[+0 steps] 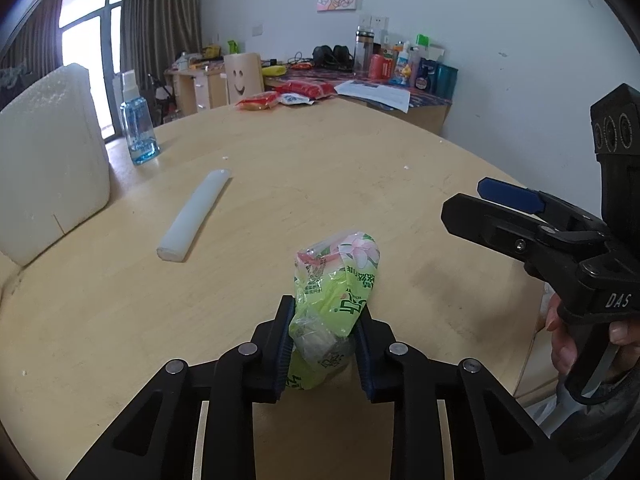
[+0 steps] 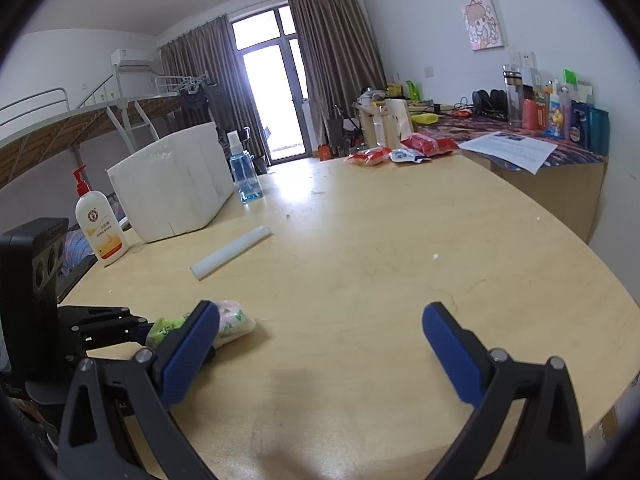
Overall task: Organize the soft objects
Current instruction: 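Lower the open left tool over the green plastic bag and close it, then move the right tool to the white foam tube while the left tool holds the bag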
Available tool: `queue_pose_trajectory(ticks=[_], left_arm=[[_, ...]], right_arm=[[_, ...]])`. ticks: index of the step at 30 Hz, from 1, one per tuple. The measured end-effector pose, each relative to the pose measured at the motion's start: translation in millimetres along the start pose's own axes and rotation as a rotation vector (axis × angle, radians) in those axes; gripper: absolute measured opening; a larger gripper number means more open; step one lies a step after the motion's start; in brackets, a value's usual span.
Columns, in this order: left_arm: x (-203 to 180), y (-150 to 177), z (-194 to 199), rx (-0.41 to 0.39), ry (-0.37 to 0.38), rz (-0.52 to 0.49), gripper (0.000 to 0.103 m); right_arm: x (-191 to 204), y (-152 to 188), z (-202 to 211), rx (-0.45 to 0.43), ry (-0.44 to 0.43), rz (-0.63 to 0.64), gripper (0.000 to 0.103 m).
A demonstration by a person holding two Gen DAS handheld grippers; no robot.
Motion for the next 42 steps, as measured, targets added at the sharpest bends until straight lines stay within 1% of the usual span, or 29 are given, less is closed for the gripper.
queue_pose_trajectory(ticks=[6, 7, 11, 16, 18, 22, 26, 32, 36, 39, 42], left_arm=[[1, -1, 5, -0.027, -0.009, 0.002, 0.029], [3, -1, 7, -0.038, -0.016, 0.010, 0.029], [4, -2, 15, -0.074, -0.007, 0.020, 0.029], [18, 0, 27, -0.094, -0.027, 0.055, 0.029], [26, 1, 33, -0.106, -0.046, 0.075, 0.029], [43, 5, 45, -0.124, -0.083, 0.105, 0.029], [61, 9, 58, -0.139, -0.122, 0.138, 0.029], [88, 18, 75, -0.161, -0.185, 0.183, 0.029], [109, 24, 82, -0.167, -0.219, 0.234, 0.029], [129, 32, 87, -0.161, -0.272, 0.270, 0.029], [144, 39, 93, -0.163, -0.273, 0.312, 0.029]], right_arm=[[0, -1, 0, 0.003, 0.012, -0.011, 0.103], [0, -2, 0, 0.004, 0.013, -0.011, 0.103], [5, -4, -1, 0.004, 0.013, 0.000, 0.103], [16, -8, -7, 0.019, -0.002, 0.006, 0.103], [21, -10, -9, 0.025, -0.006, 0.002, 0.103], [29, -13, -14, 0.031, 0.025, 0.019, 0.103], [43, -15, -23, 0.049, 0.001, 0.025, 0.103], [66, -19, -33, 0.074, 0.022, 0.062, 0.103], [87, -22, -43, 0.097, -0.007, 0.081, 0.103], [96, -23, -52, 0.119, -0.023, 0.070, 0.103], [104, -22, -63, 0.155, -0.042, 0.046, 0.102]])
Point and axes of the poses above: each gripper's, at about its wrist camera, not at the fingertips, and z roughly against the way its jaws point, x to its left, y to its underside, the point moved 10 cm from there along -z, roughly the way its jaws point, and after that the axes turned 10 degrees about x, right-handed, at the moved point
